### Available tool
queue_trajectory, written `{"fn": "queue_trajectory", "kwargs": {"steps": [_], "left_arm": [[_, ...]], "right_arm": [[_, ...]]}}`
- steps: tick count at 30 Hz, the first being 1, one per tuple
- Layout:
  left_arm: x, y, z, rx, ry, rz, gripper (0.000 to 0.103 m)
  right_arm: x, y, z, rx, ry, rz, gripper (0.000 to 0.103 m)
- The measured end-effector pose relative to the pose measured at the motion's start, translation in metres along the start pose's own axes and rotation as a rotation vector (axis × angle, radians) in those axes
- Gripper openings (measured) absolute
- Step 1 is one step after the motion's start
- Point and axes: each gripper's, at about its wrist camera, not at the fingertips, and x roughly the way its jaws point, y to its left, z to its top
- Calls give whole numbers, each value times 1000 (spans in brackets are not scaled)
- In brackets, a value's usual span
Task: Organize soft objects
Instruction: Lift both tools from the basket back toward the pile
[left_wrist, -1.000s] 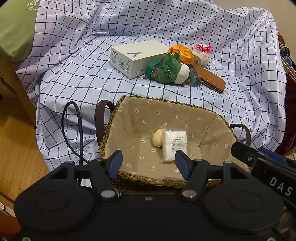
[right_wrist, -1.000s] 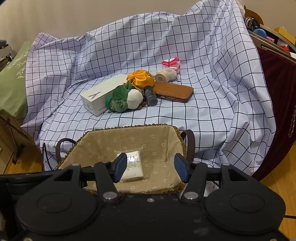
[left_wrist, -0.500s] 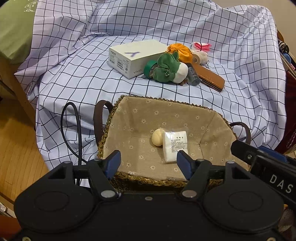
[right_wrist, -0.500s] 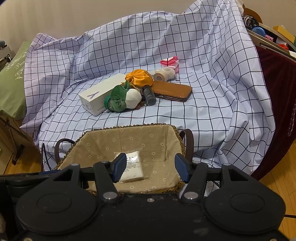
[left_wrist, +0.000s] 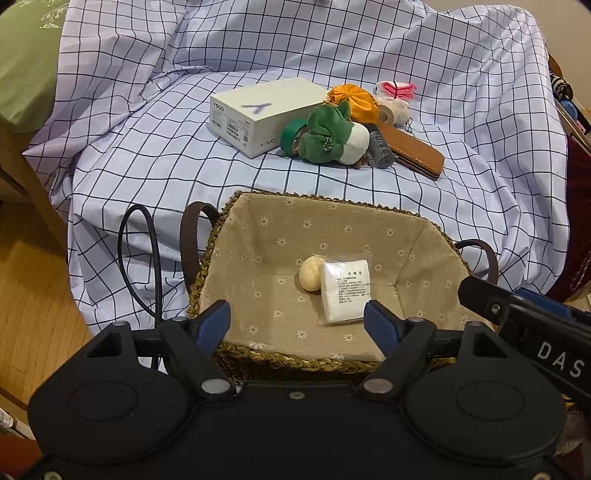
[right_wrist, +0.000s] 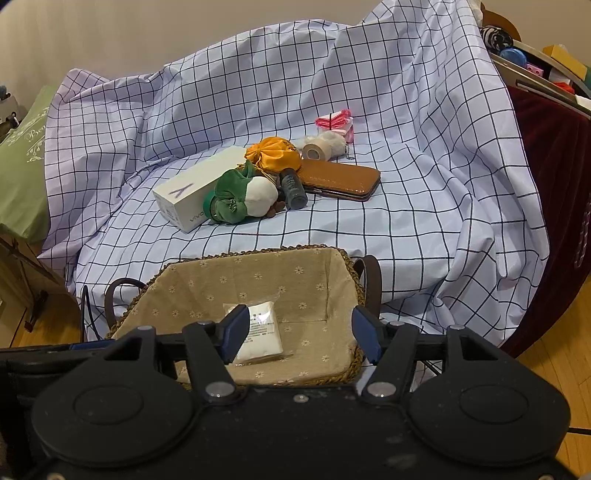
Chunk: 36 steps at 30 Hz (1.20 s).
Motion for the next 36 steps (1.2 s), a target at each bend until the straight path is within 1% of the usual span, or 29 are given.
{"fn": "queue_trajectory", "kwargs": {"steps": [2, 5, 8, 14, 23, 36], "left_arm": [[0, 0, 2, -1, 0, -4, 78], [-1, 0, 5, -1, -14, 13, 84], [-3, -1, 10, 7, -35, 25, 84], [-1, -3, 21, 27, -51, 36, 87], [13, -7, 42, 55, -32, 29, 88], [55, -9, 85, 89, -7, 33, 91]], "right_arm": [[2, -2, 1, 3, -2, -2, 62], [6, -6, 4, 9, -4, -14, 63], [10, -12, 10, 30, -2, -10, 66], [18, -20, 27, 47, -12, -23, 70], [44, -21, 58, 49, 7, -29, 70], [99, -19, 99, 35, 52, -46, 71]]}}
